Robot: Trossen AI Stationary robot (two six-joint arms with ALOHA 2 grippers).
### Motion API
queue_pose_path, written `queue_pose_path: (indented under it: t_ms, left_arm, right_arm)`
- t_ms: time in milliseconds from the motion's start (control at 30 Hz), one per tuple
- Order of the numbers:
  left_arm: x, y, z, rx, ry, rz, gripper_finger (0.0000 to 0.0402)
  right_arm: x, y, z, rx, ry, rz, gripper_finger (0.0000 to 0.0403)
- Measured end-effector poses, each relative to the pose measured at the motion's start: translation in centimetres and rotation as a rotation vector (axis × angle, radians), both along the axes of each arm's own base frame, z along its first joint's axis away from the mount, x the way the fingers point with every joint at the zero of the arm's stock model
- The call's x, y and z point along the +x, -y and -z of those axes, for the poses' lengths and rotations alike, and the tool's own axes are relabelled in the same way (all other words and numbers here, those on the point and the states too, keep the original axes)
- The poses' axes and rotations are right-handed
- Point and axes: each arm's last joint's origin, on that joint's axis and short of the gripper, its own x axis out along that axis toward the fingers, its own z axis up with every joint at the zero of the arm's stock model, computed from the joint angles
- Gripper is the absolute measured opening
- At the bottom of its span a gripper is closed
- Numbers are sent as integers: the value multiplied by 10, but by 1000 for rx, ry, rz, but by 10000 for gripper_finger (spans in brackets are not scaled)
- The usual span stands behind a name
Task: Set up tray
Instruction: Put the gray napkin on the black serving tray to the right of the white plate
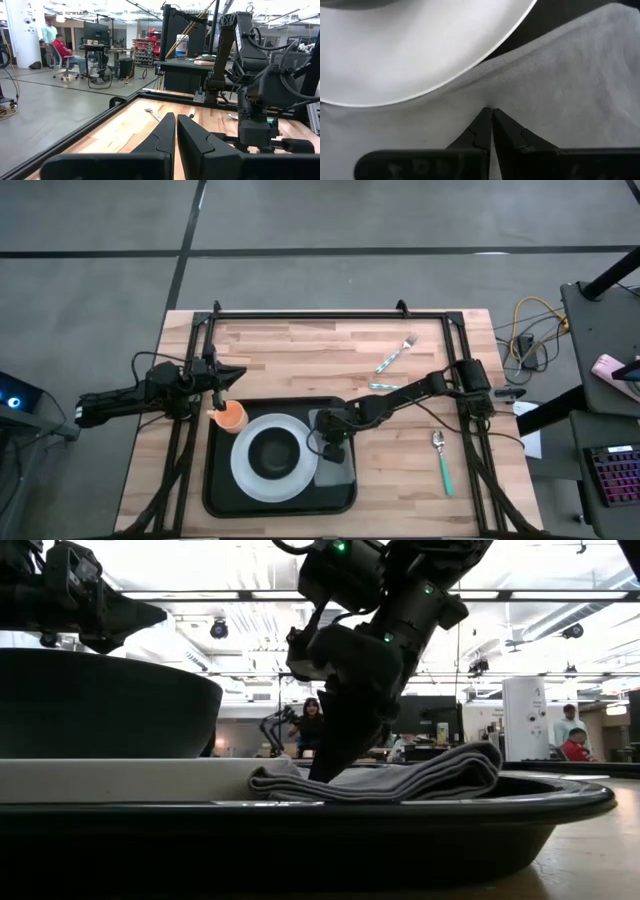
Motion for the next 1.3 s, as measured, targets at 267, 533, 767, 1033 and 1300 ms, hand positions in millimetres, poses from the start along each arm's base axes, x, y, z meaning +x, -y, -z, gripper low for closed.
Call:
queue_pose_path:
  t_ms: [267,533,767,1033,1300]
  left_arm:
    - [0,0,0,0,0,0,0]
    - [0,0,0,0,0,0,0]
    - [0,0,0,0,0,0,0]
    - [0,0,0,0,0,0,0]
    - [0,0,0,0,-1,0,0]
  right_arm:
    - [-1,-13,-33,-10,95,-62,39]
    - [-20,-61,-32,9,22,-193,84]
    - [-38,-99,-36,12,16,-133,33]
    - [-46,-100,-30,-68,-41,-21,9]
    - [-51,-97,-25,-104,-103,-20,8]
